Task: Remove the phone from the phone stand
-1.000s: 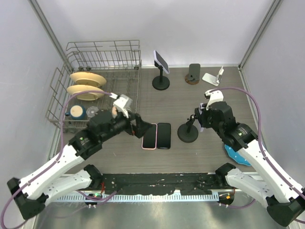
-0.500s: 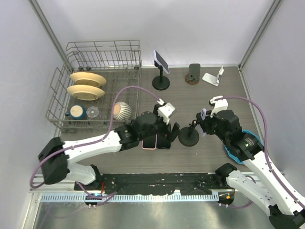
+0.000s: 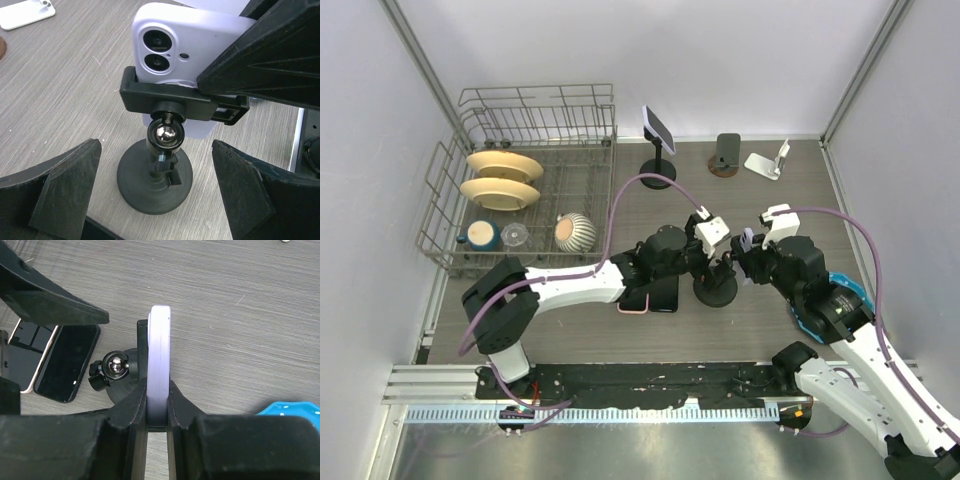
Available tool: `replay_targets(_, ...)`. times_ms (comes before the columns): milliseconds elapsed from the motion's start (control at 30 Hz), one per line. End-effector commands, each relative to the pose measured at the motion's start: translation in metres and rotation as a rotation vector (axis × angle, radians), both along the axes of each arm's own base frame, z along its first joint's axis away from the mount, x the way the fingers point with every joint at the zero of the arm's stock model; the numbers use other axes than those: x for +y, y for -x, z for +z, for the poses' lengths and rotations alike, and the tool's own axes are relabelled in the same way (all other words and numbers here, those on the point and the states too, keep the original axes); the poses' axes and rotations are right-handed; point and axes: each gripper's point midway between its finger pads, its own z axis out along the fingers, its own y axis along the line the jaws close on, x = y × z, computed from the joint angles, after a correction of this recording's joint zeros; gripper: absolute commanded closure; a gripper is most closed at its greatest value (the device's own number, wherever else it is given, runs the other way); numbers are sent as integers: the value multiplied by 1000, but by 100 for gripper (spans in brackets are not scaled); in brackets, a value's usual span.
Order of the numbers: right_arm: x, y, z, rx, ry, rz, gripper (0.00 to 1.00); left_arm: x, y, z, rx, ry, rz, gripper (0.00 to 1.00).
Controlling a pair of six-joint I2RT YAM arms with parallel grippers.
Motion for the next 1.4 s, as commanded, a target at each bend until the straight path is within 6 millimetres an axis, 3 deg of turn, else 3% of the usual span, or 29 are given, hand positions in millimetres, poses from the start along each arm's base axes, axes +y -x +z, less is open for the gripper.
replay_targets(0, 17, -12, 43, -152, -112, 40, 96, -25, -3, 27, -80, 89, -61, 5)
replay_targets(167, 18, -11, 44, -161, -116, 52, 96, -35, -7, 12, -44, 74, -107, 14)
replay_targets(367, 19, -10, 44, -161, -116, 66, 96, -38, -7, 0, -20, 65, -140, 34)
replay_targets(567, 19, -9, 44, -163, -113, 70, 96, -36, -5, -6, -13, 64, -161, 64)
replay_targets(633, 19, -9, 44, -166, -115, 70, 96, -35, -3, -8, -11, 64, -168, 78)
replay_targets(700, 19, -9, 46, -174, -122, 64, 86, -34, -3, -10, -4, 63, -166, 96)
replay_targets(733, 18, -9, 47, -178, -124, 60, 78, -34, -3, -10, -4, 65, -164, 100)
replay_targets(767, 17, -10, 47, -182, -131, 50, 61, -33, -2, -11, 0, 65, -163, 100)
replay_targets(867, 12, -10, 54, -211, -144, 22, 39, -32, -1, -10, 11, 76, -157, 100)
replay_targets(900, 11, -10, 57, -220, -157, 14, 37, -31, -1, -9, 19, 81, -154, 100)
replay_targets(1067, 10, -16, 63, -244, -182, -18, 33, -30, 3, -8, 59, 110, -148, 100)
replay_targets(1367, 18, -33, 40, -197, -181, -48, 35, -28, 8, -3, 82, 134, -147, 100)
